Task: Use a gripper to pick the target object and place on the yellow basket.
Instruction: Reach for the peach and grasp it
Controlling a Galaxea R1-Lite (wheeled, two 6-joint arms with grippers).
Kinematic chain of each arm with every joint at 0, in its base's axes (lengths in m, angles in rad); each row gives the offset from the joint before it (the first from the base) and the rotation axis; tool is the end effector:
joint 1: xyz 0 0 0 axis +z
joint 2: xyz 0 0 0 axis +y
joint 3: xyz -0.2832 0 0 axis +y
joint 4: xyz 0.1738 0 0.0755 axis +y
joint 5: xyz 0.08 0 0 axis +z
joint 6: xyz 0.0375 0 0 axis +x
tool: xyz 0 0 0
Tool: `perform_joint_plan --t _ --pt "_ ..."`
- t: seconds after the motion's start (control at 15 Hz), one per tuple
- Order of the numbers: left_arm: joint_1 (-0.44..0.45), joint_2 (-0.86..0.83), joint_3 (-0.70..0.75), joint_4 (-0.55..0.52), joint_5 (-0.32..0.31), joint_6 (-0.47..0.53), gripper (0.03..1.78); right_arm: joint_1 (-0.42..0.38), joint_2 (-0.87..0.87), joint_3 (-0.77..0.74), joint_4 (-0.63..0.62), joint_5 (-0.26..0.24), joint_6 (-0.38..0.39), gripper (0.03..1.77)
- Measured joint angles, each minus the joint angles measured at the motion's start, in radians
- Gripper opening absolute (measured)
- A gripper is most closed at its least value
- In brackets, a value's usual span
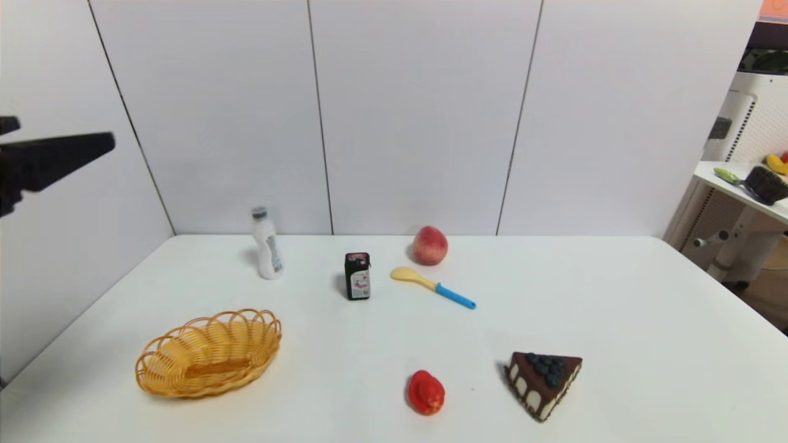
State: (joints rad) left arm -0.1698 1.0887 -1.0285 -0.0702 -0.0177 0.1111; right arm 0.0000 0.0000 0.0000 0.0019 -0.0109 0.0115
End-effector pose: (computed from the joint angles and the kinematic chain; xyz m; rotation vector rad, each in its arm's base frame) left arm 0.1617 -0.0284 0.3170 0.1100 -0.0204 -0.1867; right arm 0.0081 -0.0004 0.0753 0.0115 0.0018 -0.0109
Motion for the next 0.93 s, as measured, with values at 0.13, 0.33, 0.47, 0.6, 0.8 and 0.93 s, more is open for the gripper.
perform_joint_plan --t 0.13,0.33,0.47,0.6,0.8,0.93 --pt "-0.041 0.131 -0.091 -0.044 -0.057 0.001 1.69 0.0 0.0 0.0 -0.001 0.0 -0.001 1.7" --pt "-0.076 0.32 -0.191 -0.105 -0.245 0.0 1.69 0.0 0.0 0.0 -0.001 0.0 -0.001 1.7" --pt "-0.092 0.434 -0.264 -0.119 -0.419 -0.002 1.69 0.0 0.0 0.0 -0.001 0.0 -0.001 1.7" --pt "-0.115 0.554 -0.366 -0.125 -0.586 0.0 1.69 0.0 0.0 0.0 0.0 0.0 0.0 1.7" --pt "-0.161 0.711 -0.499 -0.124 -0.738 0.0 1.69 0.0 0.0 0.0 0.0 0.0 0.0 1.7" --pt "-0.19 0.821 -0.574 -0.117 -0.761 0.003 1.69 0.0 0.0 0.0 -0.001 0.0 0.0 1.7"
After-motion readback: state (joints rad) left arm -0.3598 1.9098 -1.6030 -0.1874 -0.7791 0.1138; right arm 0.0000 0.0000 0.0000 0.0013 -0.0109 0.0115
